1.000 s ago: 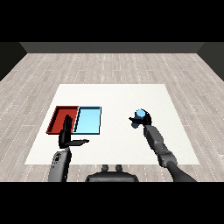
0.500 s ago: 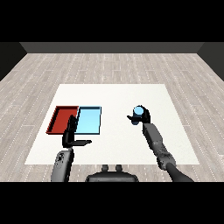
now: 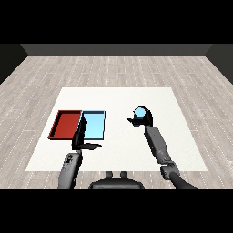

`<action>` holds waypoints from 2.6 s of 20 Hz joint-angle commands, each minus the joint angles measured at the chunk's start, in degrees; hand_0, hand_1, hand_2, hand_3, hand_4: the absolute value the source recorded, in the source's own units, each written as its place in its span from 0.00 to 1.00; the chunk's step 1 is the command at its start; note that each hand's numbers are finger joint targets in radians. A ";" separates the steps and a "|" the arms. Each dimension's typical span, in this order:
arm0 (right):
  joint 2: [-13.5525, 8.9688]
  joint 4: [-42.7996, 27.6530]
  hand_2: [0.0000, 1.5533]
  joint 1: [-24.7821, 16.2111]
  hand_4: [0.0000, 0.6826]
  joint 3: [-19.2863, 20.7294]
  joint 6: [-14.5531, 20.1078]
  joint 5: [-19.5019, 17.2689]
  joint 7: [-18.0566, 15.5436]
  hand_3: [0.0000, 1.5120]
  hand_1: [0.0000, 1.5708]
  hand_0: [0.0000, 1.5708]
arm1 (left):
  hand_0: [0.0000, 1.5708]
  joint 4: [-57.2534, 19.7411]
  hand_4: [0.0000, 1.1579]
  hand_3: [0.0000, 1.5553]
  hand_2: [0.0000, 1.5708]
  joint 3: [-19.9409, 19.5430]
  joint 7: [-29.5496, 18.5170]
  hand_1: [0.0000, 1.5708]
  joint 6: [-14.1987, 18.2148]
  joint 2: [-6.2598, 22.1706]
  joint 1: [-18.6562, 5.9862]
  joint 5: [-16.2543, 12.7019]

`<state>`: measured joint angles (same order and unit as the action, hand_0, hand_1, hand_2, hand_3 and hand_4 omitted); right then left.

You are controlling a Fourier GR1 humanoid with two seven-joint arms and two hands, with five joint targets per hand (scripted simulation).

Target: Pick the blue can and put it in the blue box

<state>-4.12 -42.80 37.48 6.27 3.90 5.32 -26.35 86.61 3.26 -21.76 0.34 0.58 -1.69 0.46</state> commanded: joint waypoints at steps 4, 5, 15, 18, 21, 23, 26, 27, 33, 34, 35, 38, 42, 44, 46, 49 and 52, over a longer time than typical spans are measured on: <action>2.53 -15.71 0.94 -7.08 0.82 -4.52 1.69 -1.06 6.63 0.89 0.92 0.92 | 0.00 1.34 0.00 0.00 0.00 3.52 2.91 0.00 2.50 -0.56 -1.44 -0.10; 3.33 -19.27 0.94 -9.47 0.82 -5.79 2.47 -1.55 7.89 0.89 0.92 0.92 | 0.00 1.33 0.00 0.00 0.00 3.61 2.97 0.00 2.63 -0.57 -1.51 -0.10; 2.84 -23.24 0.94 -12.93 0.83 -9.62 2.40 -1.75 6.98 0.91 0.94 0.94 | 0.00 -5.70 0.00 0.00 0.00 13.75 2.68 0.00 11.58 -0.57 -8.88 -6.20; 4.10 -31.72 0.95 -12.81 0.81 -13.77 8.19 -3.36 15.38 0.91 0.92 0.92 | 0.00 -3.74 0.00 0.00 0.00 12.37 4.49 0.00 8.09 -0.57 -9.48 -6.40; 4.11 -29.74 0.95 -10.42 0.83 -13.77 7.97 -2.22 14.75 0.91 0.92 0.92 | 0.00 -4.77 0.00 0.00 0.00 14.00 7.19 0.00 10.58 -0.58 -13.30 -8.16; 4.11 -32.11 0.95 -16.02 0.84 -15.41 6.57 -2.58 10.39 0.92 0.92 0.92 | 0.00 -6.96 0.00 0.00 0.00 12.92 1.59 0.00 6.68 -0.58 -9.05 -6.68; 4.11 -30.49 0.94 -14.17 0.82 -18.14 8.70 0.70 10.86 0.92 0.92 0.92 | 0.00 -6.60 0.00 0.00 0.00 15.45 2.63 0.00 9.71 -0.58 -10.36 -5.89; 3.10 -36.01 0.95 -14.00 0.80 -15.33 5.64 -1.15 15.99 0.91 0.92 0.92 | 0.00 -7.29 0.00 0.00 0.00 13.24 4.23 0.00 7.12 -0.58 -10.16 -6.15; 4.11 -32.41 0.94 -13.73 0.81 -22.31 12.00 1.34 13.27 0.90 0.92 0.92 | 0.00 -13.08 0.00 0.00 0.00 19.18 5.16 0.00 13.89 -0.58 -16.69 -9.21; 4.11 -22.48 0.94 -6.24 0.81 -17.31 7.91 2.80 8.70 0.90 0.91 0.91 | 0.00 -12.95 0.00 0.00 0.00 19.15 5.14 0.00 14.63 -0.58 -16.60 -10.35; 4.11 -25.63 0.94 -8.62 0.82 -22.15 11.80 3.08 11.04 0.90 0.91 0.91 | 0.00 -16.48 0.00 0.00 0.00 22.63 0.42 0.00 17.12 -0.58 -16.14 -12.88; 4.11 -27.45 0.94 -9.92 0.82 -24.33 13.08 4.61 10.72 0.91 0.91 0.91 | 0.00 -17.45 0.00 0.00 0.00 26.07 -0.67 0.00 21.13 -0.58 -16.77 -14.91; 4.11 -31.00 0.94 -11.27 0.81 -23.48 11.21 4.44 13.17 0.91 0.92 0.92 | 0.00 -25.80 0.00 0.00 0.00 23.86 -1.53 0.00 17.24 -0.58 -23.20 -18.66; 4.11 -30.60 0.94 -10.79 0.81 -20.92 7.95 2.87 13.54 0.90 0.91 0.91 | 0.00 -19.46 0.00 0.00 0.00 28.02 1.11 0.00 21.59 -0.58 -20.22 -17.84; 4.11 -28.86 0.94 -9.26 0.83 -24.74 12.65 4.72 11.99 0.91 0.92 0.92 | 0.00 -26.30 0.00 0.00 0.00 21.73 -2.63 0.00 16.00 -0.58 -22.87 -19.22; 4.12 -28.00 0.94 -9.59 0.81 -26.63 12.83 5.89 10.44 0.91 0.91 0.91 | 0.00 -21.46 0.00 0.00 0.00 26.26 1.68 0.00 20.69 -0.57 -23.65 -20.05; 4.12 -29.97 0.94 -10.63 0.82 -26.68 11.81 4.51 11.17 0.91 0.91 0.91 | 0.00 -22.69 0.00 0.00 0.00 24.68 -0.61 0.00 18.13 -0.58 -21.03 -18.96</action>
<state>-0.01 -74.11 27.05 -18.45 15.27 9.59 -13.12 64.50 28.14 -21.80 18.74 0.04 -22.84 -18.28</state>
